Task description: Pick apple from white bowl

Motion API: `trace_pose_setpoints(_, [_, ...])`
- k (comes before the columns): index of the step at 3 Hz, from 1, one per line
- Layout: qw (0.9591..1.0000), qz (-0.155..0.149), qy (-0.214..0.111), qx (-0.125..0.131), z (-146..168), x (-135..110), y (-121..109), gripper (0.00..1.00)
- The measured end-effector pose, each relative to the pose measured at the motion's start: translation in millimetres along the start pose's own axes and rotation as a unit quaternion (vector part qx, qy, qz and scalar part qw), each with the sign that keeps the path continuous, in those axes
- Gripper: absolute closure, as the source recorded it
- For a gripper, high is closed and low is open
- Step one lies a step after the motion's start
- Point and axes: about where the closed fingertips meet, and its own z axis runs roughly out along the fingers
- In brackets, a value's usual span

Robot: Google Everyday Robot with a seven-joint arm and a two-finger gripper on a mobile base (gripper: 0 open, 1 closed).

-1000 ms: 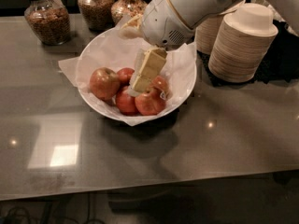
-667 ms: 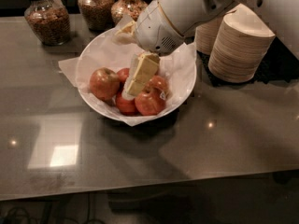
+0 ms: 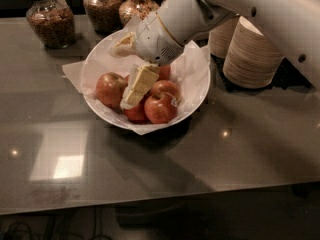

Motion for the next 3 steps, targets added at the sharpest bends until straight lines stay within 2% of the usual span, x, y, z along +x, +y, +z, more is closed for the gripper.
trace_pose_setpoints(2, [0.9999,-0.004,0.012,-0.006,18,12,-8,0.19])
trace_pose_setpoints(3, [0.9997,0.000,0.016,-0.015,29,17,-9,0.25])
